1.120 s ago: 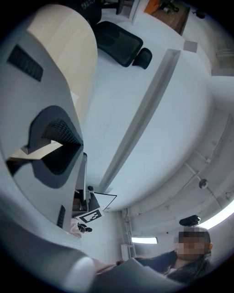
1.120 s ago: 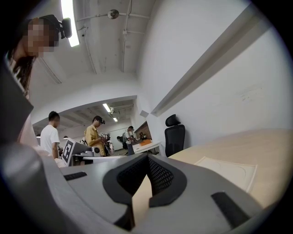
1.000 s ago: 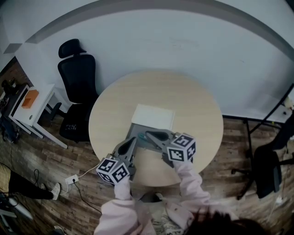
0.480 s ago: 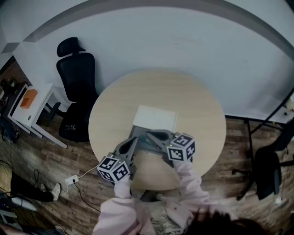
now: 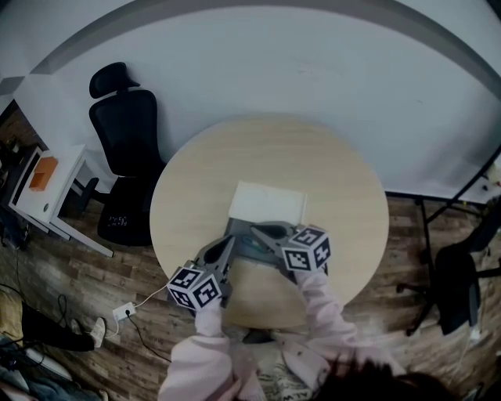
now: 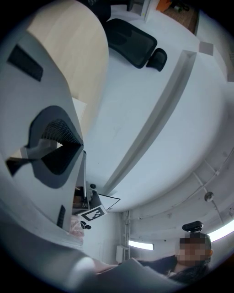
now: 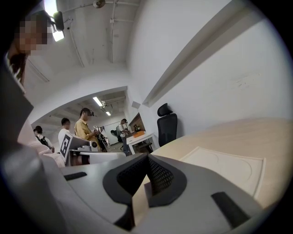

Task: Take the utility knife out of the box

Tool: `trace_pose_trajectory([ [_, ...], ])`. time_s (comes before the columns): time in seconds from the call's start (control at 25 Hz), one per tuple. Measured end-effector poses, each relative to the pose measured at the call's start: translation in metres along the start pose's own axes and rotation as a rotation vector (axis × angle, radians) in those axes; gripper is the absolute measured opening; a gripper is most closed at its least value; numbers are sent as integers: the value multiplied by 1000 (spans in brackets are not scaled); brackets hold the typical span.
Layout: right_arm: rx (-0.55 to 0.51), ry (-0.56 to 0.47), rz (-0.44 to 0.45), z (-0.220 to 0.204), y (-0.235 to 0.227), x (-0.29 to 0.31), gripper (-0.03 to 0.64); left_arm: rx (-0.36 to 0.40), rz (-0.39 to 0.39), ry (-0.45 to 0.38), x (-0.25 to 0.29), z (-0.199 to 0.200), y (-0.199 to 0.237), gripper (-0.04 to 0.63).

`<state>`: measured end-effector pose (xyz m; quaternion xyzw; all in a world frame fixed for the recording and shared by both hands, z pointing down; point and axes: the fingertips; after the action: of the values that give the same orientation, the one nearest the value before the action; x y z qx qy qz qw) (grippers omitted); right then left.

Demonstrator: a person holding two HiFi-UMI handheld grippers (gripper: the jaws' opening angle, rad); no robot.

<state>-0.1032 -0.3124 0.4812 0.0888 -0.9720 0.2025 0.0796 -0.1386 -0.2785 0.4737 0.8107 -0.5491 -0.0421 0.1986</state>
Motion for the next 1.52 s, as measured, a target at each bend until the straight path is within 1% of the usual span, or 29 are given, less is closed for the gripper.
trace_pose_trajectory([
  [0.72,20,131,-47,-26,-22,29,-10,-50,-44,90,14,-25,29,0],
  [1.08,39,188,-67,-40,-35,35,-9,-76,-82,139,21,-40,37,-2],
  [1.52,36,287,-96,-64,-44,37,-9,-83,-122,194,29,-55,38,0],
])
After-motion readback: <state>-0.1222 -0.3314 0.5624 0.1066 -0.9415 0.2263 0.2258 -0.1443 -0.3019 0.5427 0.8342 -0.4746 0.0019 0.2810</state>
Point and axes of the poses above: the fingertips, and each gripper's own axes: x forward along the fingers, y to its left, z out of its top, and after that the axes turned 7 degrees about z, right-handed
